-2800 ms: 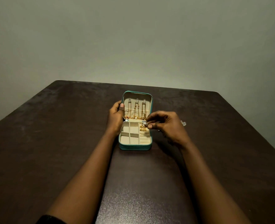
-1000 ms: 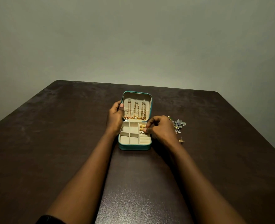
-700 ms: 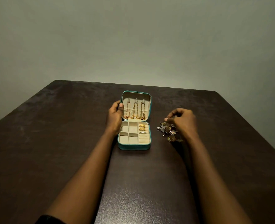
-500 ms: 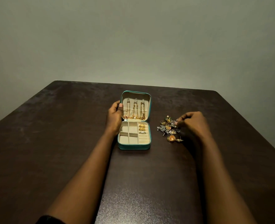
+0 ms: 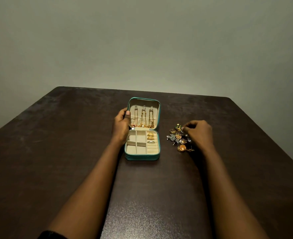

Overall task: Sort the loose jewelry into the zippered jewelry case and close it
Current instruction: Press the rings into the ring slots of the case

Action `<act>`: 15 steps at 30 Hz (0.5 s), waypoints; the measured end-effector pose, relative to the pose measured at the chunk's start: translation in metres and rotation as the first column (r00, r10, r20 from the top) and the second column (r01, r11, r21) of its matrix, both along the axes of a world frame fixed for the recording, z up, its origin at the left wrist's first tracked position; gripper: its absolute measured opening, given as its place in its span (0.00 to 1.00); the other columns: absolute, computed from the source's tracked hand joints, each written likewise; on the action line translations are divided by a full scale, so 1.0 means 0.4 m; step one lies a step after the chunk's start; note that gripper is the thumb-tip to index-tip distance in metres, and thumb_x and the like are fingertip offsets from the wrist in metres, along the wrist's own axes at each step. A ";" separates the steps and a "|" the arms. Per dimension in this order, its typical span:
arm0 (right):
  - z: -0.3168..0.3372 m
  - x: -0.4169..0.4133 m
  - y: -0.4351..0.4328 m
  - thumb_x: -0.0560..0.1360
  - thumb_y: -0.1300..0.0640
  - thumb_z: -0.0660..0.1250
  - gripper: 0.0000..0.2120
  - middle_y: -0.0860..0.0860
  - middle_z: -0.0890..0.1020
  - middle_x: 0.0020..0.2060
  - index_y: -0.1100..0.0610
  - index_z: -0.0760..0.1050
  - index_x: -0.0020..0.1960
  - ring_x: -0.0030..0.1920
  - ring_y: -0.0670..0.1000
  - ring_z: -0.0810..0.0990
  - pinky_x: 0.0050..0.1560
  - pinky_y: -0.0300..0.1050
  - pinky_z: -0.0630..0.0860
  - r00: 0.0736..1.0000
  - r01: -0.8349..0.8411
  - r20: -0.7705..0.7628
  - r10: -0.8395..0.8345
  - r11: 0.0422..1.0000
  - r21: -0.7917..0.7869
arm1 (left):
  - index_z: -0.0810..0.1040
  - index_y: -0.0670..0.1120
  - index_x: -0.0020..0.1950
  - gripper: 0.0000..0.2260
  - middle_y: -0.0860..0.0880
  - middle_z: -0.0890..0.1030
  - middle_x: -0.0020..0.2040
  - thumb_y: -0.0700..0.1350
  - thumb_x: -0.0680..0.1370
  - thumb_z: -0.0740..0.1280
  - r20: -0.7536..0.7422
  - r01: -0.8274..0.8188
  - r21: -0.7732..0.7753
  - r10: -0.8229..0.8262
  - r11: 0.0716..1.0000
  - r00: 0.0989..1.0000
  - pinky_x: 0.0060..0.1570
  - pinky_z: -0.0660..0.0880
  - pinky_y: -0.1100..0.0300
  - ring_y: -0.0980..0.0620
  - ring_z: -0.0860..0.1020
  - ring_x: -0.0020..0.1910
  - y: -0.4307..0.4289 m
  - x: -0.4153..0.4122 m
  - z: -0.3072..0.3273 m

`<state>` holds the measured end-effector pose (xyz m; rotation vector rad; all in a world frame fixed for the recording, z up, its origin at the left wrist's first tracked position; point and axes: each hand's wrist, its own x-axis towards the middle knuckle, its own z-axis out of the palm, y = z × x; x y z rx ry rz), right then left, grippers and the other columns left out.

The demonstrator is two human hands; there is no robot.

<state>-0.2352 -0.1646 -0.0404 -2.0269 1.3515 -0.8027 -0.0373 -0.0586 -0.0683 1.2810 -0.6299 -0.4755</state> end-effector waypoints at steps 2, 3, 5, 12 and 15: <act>-0.006 0.016 0.005 0.73 0.60 0.68 0.08 0.57 0.82 0.50 0.60 0.82 0.51 0.50 0.53 0.80 0.51 0.42 0.72 1.000 -0.001 -0.012 0.000 0.997 -0.076 | 0.71 0.39 0.62 0.13 0.51 0.78 0.44 0.40 0.82 0.53 0.000 -0.008 0.004 0.008 1.000 1.000 0.49 0.76 0.56 0.55 0.77 0.44 -0.001 0.001 -0.001; -0.008 0.021 0.006 0.74 0.60 0.68 0.09 0.58 0.80 0.51 0.60 0.82 0.52 0.51 0.54 0.79 0.51 0.41 0.70 1.000 -0.012 -0.015 0.010 0.994 -0.110 | 0.71 0.38 0.62 0.13 0.51 0.78 0.44 0.40 0.82 0.53 0.002 -0.014 0.007 0.014 1.000 1.000 0.48 0.76 0.56 0.54 0.77 0.44 -0.002 0.002 -0.002; -0.010 0.031 0.009 0.74 0.60 0.67 0.10 0.58 0.77 0.52 0.61 0.81 0.53 0.53 0.54 0.77 0.50 0.38 0.67 0.999 -0.040 -0.035 0.035 0.988 -0.149 | 0.72 0.38 0.61 0.13 0.51 0.78 0.43 0.40 0.82 0.53 -0.001 -0.015 0.009 0.015 1.000 1.000 0.47 0.76 0.56 0.54 0.78 0.43 -0.003 0.002 -0.002; -0.022 0.048 -0.007 0.76 0.62 0.65 0.10 0.58 0.76 0.54 0.62 0.80 0.55 0.55 0.54 0.75 0.51 0.38 0.66 0.997 -0.069 -0.047 0.063 0.988 -0.142 | 0.72 0.42 0.58 0.11 0.51 0.78 0.43 0.40 0.82 0.53 -0.005 -0.012 0.006 0.012 1.000 1.000 0.49 0.76 0.54 0.54 0.78 0.43 -0.003 0.004 -0.002; -0.022 0.050 -0.018 0.75 0.65 0.65 0.09 0.57 0.76 0.54 0.61 0.81 0.53 0.56 0.53 0.75 0.51 0.38 0.67 0.994 -0.096 -0.072 0.087 0.988 -0.124 | 0.72 0.43 0.58 0.10 0.51 0.79 0.44 0.41 0.82 0.53 0.002 -0.007 0.013 0.007 1.000 1.000 0.49 0.76 0.54 0.54 0.78 0.44 -0.001 0.004 -0.003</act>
